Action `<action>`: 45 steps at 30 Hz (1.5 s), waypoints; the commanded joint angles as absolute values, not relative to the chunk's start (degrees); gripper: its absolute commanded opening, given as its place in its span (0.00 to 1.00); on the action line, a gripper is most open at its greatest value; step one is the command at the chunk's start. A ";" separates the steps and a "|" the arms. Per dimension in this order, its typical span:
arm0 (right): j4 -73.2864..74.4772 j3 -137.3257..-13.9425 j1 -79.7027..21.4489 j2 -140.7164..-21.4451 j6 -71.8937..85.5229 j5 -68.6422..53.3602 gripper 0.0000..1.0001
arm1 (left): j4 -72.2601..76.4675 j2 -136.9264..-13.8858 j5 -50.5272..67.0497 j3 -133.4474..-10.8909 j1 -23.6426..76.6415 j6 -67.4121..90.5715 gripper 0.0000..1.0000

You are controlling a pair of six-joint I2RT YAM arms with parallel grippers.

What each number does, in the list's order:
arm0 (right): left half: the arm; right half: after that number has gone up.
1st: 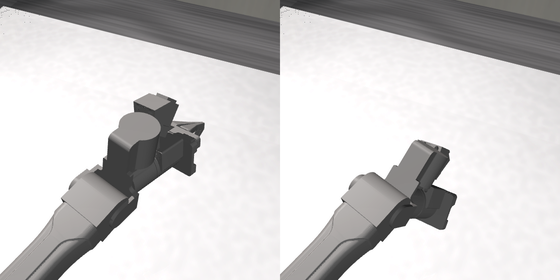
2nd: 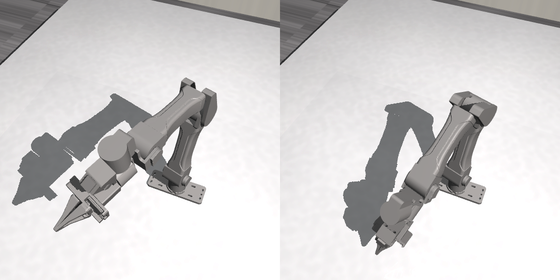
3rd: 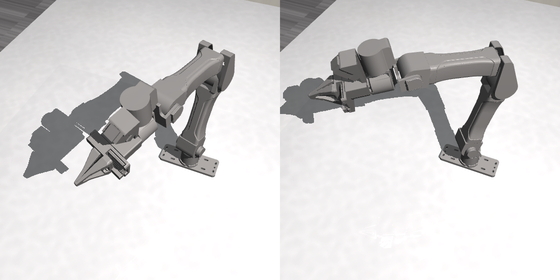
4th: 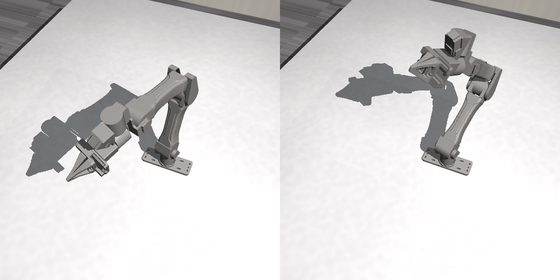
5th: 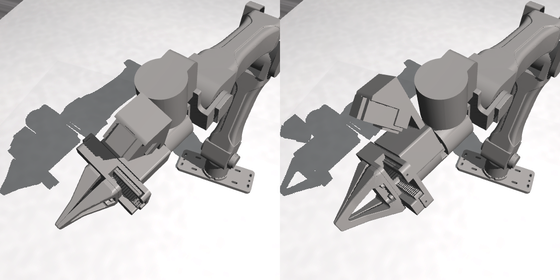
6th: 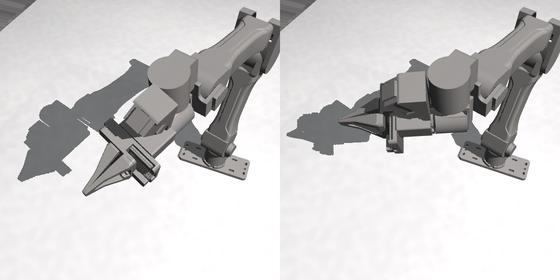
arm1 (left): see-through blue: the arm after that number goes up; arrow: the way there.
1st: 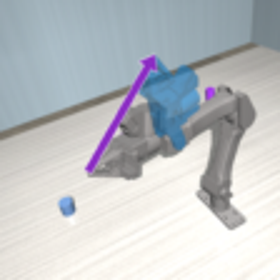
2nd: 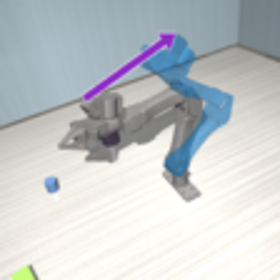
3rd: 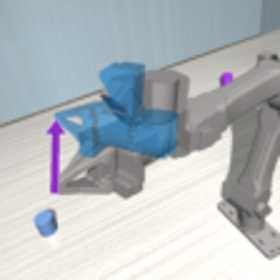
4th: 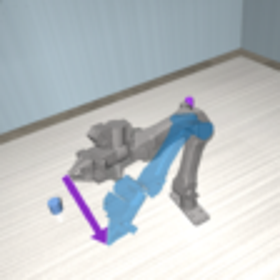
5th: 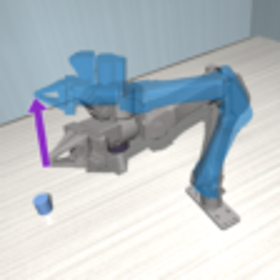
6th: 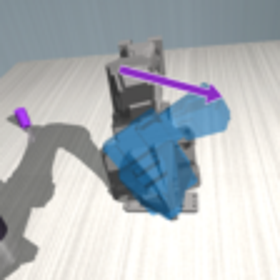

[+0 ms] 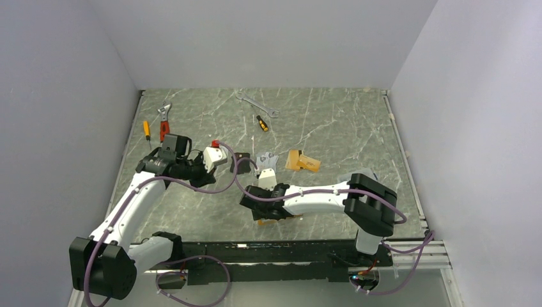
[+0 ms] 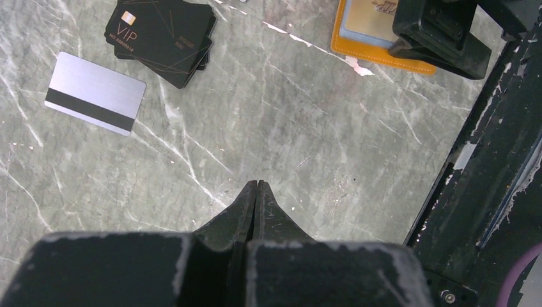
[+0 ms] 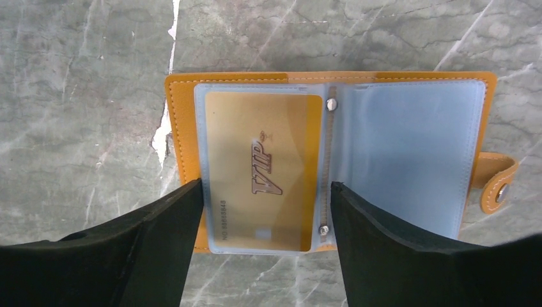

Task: Put the credit cards into the card holder
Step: Insert the credit card into the card holder.

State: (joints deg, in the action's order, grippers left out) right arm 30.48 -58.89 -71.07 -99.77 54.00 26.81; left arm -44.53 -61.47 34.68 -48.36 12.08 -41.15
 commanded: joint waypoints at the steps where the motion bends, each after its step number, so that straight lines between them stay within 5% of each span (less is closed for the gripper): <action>1: 35.55 -60.13 -71.09 -99.25 51.65 27.69 0.77 | -45.34 -59.96 36.07 -50.12 11.70 -41.88 0.00; 11: 33.52 -62.95 -70.82 -101.21 48.09 28.08 0.77 | -45.77 -59.77 36.00 -50.11 11.69 -42.43 0.00; 27: 31.03 -61.22 -70.39 -100.87 49.33 26.58 0.52 | -45.88 -58.73 36.21 -49.57 11.70 -42.90 0.00; 35: 31.78 -62.41 -70.17 -99.99 48.92 27.60 0.70 | -46.08 -59.54 36.67 -50.26 11.69 -42.61 0.00; 45: 28.78 -62.55 -68.85 -101.95 46.99 26.28 0.67 | -46.07 -59.87 37.26 -50.41 11.68 -42.27 0.00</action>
